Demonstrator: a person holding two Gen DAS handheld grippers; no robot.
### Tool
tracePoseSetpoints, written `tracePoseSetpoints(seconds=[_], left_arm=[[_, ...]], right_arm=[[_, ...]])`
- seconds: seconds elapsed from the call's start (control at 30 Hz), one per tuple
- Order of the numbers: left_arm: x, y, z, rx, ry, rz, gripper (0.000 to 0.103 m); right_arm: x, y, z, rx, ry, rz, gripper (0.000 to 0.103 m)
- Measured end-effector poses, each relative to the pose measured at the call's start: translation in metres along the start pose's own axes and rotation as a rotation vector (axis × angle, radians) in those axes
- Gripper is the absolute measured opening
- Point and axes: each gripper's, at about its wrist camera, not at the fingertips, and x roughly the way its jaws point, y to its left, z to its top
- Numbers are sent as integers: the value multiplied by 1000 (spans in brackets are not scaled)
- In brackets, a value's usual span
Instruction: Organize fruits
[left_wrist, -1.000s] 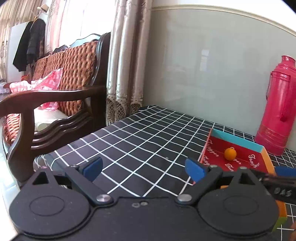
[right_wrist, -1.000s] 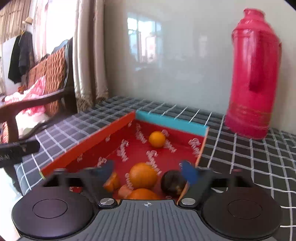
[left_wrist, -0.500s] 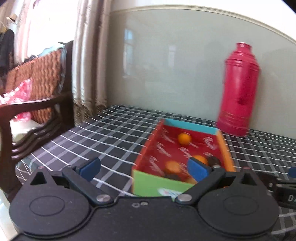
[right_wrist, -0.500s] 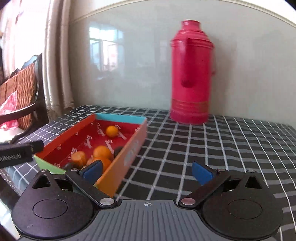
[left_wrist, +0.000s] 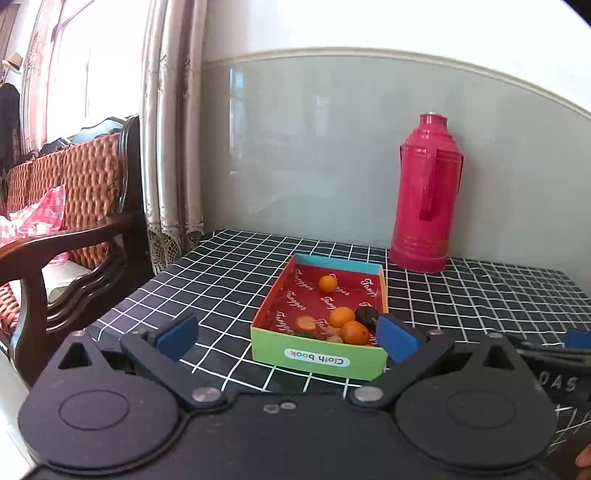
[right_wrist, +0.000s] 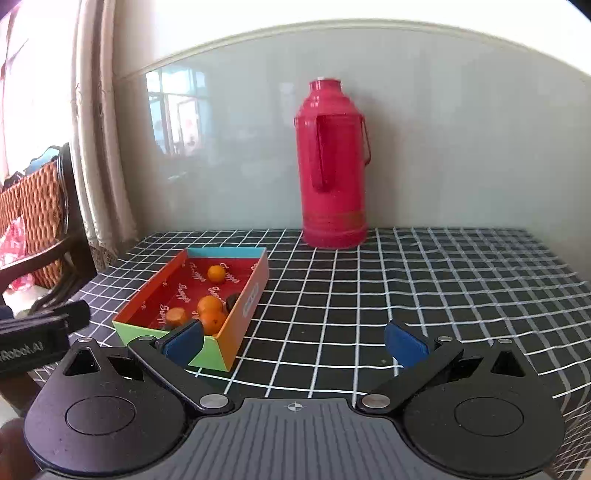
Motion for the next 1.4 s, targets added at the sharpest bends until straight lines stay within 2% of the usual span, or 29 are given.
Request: tracePoseSetpoints(seconds=[0.63, 1.4], left_arm=[[-1, -1, 1, -3, 1, -10, 97], [2, -2, -3, 9, 27, -49, 97]], right_arm=[[3, 1, 0, 28, -1, 21, 103], [4, -1, -2, 5, -10, -37, 103]])
